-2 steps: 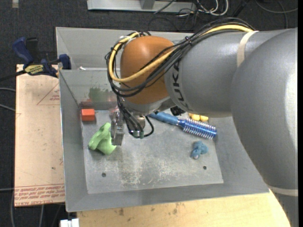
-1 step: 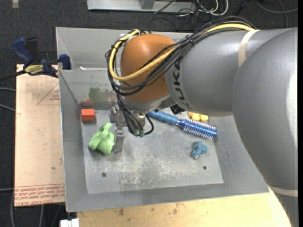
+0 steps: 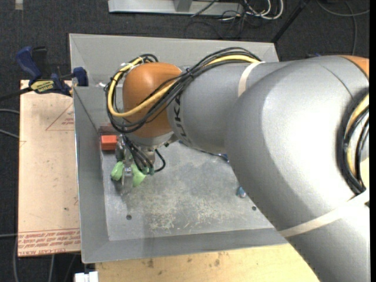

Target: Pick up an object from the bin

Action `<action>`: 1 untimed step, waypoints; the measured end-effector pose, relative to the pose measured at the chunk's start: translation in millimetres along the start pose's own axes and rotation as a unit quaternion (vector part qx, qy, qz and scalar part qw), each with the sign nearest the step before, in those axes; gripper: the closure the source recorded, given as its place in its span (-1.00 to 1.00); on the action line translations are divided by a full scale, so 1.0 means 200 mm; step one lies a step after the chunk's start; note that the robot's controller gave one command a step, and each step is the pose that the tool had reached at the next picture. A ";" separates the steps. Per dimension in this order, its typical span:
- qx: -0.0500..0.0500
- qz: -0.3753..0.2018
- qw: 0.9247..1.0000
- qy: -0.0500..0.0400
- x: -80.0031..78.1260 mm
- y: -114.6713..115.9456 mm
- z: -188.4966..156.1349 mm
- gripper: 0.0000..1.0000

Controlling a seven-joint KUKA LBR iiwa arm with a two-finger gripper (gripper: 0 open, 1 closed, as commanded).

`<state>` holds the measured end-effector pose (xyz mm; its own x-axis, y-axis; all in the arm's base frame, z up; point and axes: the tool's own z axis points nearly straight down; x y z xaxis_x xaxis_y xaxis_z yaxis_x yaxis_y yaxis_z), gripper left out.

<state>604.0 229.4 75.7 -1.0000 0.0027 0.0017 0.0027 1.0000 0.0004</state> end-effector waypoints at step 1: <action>-0.002 0.001 1.000 -0.003 -0.01 0.00 -0.03 1.00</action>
Offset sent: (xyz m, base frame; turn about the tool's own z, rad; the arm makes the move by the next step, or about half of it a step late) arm 0.0000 0.0000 0.0000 0.0000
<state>606.0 229.6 82.6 -1.0000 0.0042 -0.0052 0.0042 1.0000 0.0037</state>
